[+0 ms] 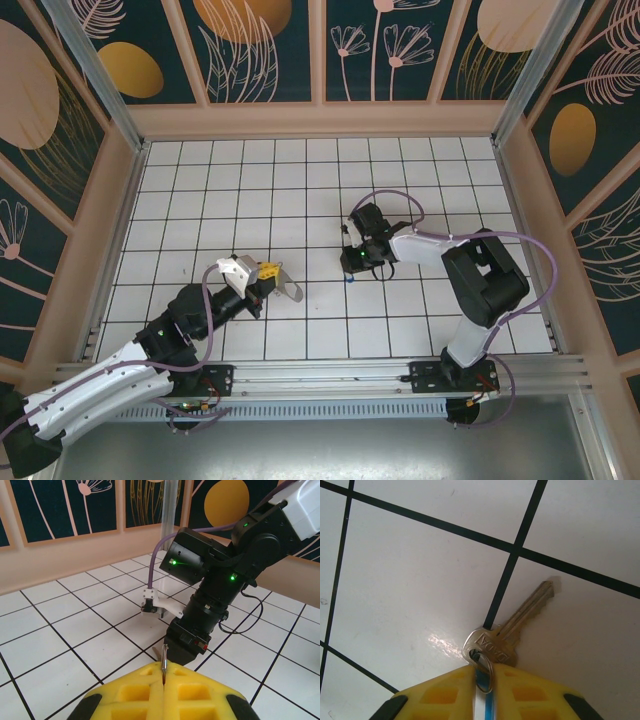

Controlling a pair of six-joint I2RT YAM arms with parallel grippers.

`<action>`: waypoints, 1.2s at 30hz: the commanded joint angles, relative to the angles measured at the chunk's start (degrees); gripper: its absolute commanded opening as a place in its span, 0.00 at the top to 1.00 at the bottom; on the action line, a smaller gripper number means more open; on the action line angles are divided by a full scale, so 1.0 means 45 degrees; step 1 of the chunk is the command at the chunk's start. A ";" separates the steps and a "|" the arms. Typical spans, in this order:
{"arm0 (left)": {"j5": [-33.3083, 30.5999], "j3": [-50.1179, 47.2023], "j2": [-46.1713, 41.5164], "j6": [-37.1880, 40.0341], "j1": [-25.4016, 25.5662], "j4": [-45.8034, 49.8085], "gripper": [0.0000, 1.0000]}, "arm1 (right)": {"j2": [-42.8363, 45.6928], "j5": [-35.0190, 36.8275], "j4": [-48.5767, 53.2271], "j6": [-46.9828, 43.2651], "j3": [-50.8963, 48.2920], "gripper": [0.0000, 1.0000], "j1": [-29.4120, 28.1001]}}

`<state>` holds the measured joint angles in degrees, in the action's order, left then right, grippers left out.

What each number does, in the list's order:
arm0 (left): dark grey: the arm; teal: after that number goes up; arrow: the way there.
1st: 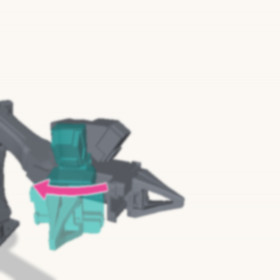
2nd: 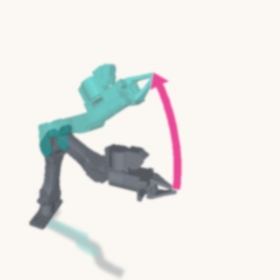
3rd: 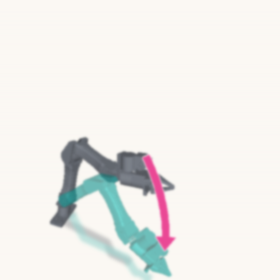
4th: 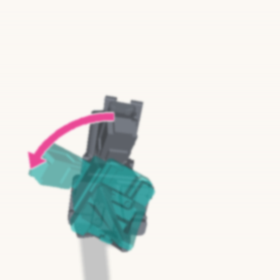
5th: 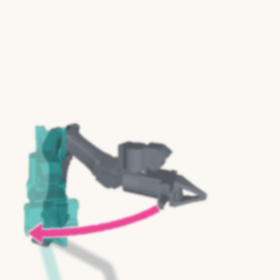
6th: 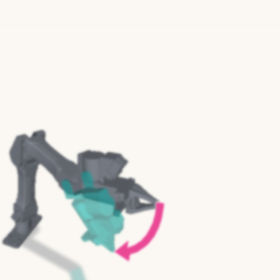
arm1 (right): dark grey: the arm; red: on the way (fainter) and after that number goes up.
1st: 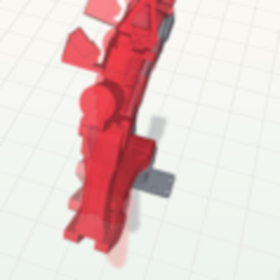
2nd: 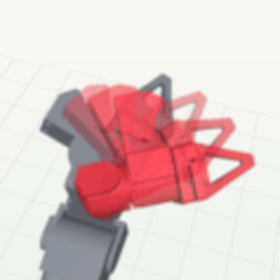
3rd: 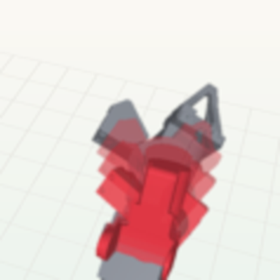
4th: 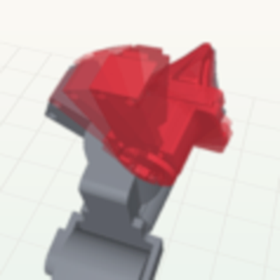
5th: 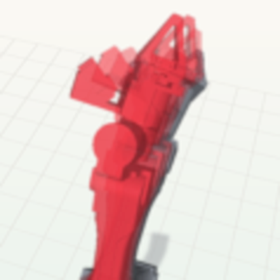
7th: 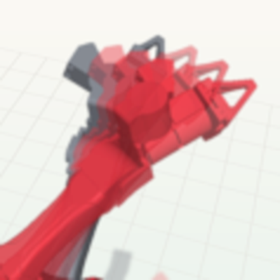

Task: Put the keys on the keyring

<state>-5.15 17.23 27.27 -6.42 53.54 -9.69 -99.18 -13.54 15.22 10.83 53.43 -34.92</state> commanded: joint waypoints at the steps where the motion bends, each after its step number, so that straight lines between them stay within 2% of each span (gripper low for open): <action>1: -0.0106 0.0017 -0.0102 0.0112 -0.0035 -0.0558 1.00 | -0.0189 -0.0022 0.0013 -0.0105 0.0217 0.87 0.0049; 7: -0.0116 0.0018 -0.0097 0.0097 -0.0042 -0.0537 1.00 | 0.0210 -0.0027 0.0000 -0.0085 0.0044 0.97 0.0066; 12: -0.0126 0.0153 0.0071 0.0068 -0.0038 -0.0411 1.00 | 0.0912 -0.0111 -0.0255 -0.0207 -0.0434 1.00 0.0071; 18: -0.0070 0.0504 0.0283 0.0029 -0.0041 -0.0190 1.00 | 0.3506 -0.0665 -0.1795 -0.1044 -0.1773 1.00 -0.0161; 22: 0.0307 0.1174 0.0668 0.0149 -0.0031 0.0162 1.00 | 0.5539 -0.0984 -0.2682 -0.2062 -0.2410 1.00 -0.0766; 30: 0.3055 0.3012 0.1466 0.0947 -0.0041 0.0970 1.00 | 1.0481 -0.3034 -0.6694 -0.3631 -0.4616 1.00 -0.2650; 36: 0.5293 0.3465 0.1667 0.1612 -0.0030 0.1208 1.00 | 1.2194 -0.4279 -0.6160 -0.4710 -0.4615 1.00 -0.3385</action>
<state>11.40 31.18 34.63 -1.85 53.54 -4.86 -45.95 -28.49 -10.20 -6.37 33.12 -48.93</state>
